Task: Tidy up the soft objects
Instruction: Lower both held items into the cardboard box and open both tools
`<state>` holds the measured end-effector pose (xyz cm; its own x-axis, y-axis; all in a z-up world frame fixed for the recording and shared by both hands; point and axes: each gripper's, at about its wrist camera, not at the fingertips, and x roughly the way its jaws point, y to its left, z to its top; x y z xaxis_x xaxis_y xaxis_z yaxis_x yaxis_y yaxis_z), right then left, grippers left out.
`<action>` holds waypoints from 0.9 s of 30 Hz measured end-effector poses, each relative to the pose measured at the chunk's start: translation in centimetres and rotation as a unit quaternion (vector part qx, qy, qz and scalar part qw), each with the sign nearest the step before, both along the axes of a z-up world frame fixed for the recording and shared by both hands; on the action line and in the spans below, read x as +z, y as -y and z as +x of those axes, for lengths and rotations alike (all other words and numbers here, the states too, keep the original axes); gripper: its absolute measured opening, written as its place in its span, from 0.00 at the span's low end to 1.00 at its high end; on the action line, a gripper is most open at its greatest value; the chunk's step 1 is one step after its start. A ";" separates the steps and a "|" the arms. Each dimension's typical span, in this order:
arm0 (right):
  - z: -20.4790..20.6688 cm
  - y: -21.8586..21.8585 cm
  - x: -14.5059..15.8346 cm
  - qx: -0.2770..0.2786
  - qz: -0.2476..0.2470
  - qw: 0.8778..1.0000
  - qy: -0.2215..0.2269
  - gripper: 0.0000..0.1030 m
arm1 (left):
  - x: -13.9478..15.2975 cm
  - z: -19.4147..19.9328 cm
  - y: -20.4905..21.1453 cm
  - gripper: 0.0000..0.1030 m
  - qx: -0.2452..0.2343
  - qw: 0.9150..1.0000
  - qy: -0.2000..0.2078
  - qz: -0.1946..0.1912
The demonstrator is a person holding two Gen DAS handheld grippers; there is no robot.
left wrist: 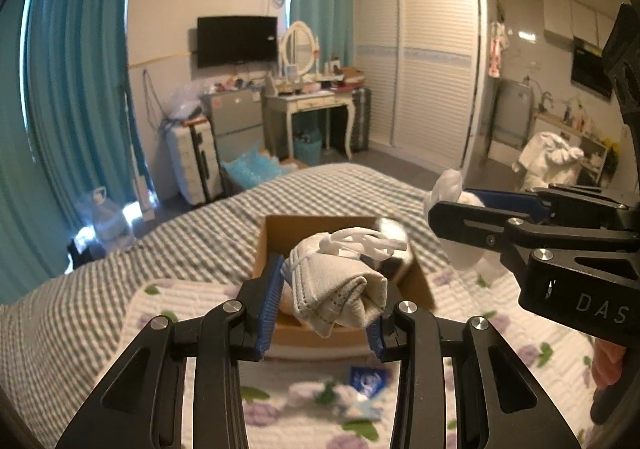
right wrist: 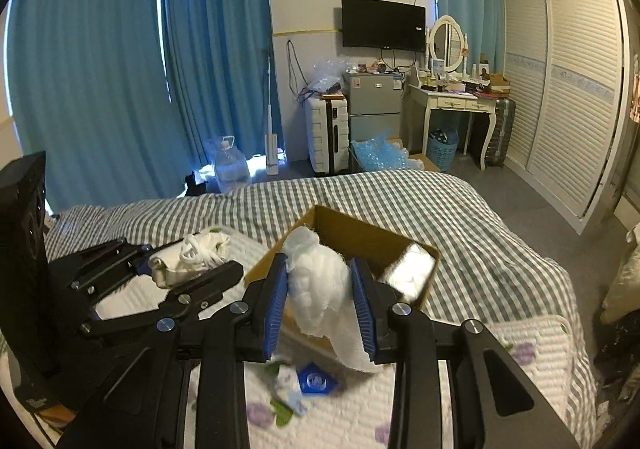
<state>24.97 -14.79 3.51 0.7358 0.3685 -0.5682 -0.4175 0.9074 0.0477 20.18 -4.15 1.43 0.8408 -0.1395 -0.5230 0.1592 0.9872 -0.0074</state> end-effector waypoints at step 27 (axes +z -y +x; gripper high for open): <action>15.0 0.2 -8.5 -0.043 0.023 0.997 -0.053 0.57 | -7.8 9.7 0.5 0.71 0.007 0.998 -0.041 0.039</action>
<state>39.96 -14.97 -5.04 0.7023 0.3334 -0.6290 -0.3282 0.9357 0.1296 29.88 -4.64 -6.39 0.7963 -0.0837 -0.5991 0.1469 0.9875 0.0573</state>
